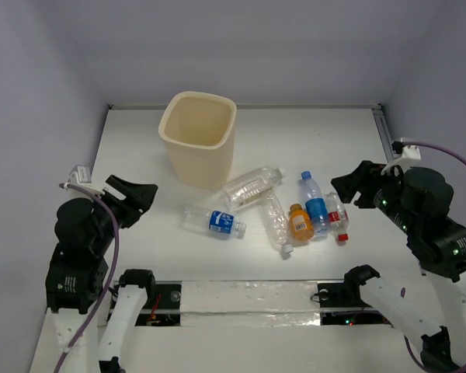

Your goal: Put the plastic bottles in the bin

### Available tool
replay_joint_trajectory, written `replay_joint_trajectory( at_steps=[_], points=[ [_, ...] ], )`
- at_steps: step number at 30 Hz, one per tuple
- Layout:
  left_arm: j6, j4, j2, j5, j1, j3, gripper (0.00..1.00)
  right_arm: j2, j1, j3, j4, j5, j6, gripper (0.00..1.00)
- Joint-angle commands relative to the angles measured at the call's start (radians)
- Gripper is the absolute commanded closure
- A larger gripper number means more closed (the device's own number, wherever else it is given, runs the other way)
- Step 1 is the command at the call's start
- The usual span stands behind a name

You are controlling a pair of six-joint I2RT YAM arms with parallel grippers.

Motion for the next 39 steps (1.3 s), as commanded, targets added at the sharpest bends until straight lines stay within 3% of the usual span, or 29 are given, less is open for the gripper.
replay_joint_trajectory(
  at_steps=[1,2,5,9,10,13,18,26,27,29,32,33,38,39],
  points=[
    [-0.012,-0.002,0.009,0.033,-0.003,-0.013,0.37,-0.018,0.007,-0.018,0.014,-0.05,-0.019,0.36],
    [-0.012,-0.02,0.017,0.035,-0.003,-0.016,0.37,-0.021,0.007,-0.026,0.019,-0.078,-0.021,0.58],
    [-0.023,-0.018,-0.001,0.091,-0.003,-0.057,0.45,-0.015,0.007,-0.053,0.029,-0.137,-0.039,1.0],
    [-0.083,0.027,-0.047,0.191,-0.003,-0.188,0.72,-0.003,0.007,-0.082,0.058,-0.164,-0.053,1.0],
    [-0.087,0.024,-0.052,0.196,-0.003,-0.233,0.85,-0.006,0.007,-0.098,0.081,-0.176,-0.05,1.0],
    [-0.119,0.029,-0.092,0.199,-0.003,-0.361,1.0,0.026,0.007,-0.139,0.143,-0.248,-0.03,1.0],
    [-0.152,-0.005,-0.155,0.159,-0.003,-0.432,1.0,0.068,0.018,-0.161,0.167,-0.257,-0.047,1.0],
    [-0.109,-0.047,-0.015,0.035,-0.003,-0.375,1.0,0.106,0.027,-0.202,0.177,-0.267,-0.08,1.0],
    [-0.126,-0.021,0.02,0.024,-0.003,-0.39,0.98,0.112,0.027,-0.205,0.183,-0.273,-0.077,0.93],
    [-0.133,0.011,0.028,0.021,-0.003,-0.41,0.91,0.121,0.036,-0.205,0.184,-0.28,-0.079,0.87],
    [-0.176,0.071,0.064,-0.011,-0.044,-0.465,0.69,0.132,0.036,-0.211,0.18,-0.279,-0.103,0.55],
    [-0.22,0.091,0.069,-0.028,-0.069,-0.485,0.56,0.134,0.036,-0.217,0.178,-0.277,-0.108,0.48],
    [-0.4,0.177,0.169,-0.244,-0.329,-0.535,0.31,0.149,0.045,-0.223,0.174,-0.285,-0.128,0.29],
    [-0.437,0.186,0.219,-0.267,-0.424,-0.528,0.28,0.149,0.045,-0.228,0.175,-0.288,-0.133,0.24]
  ],
)
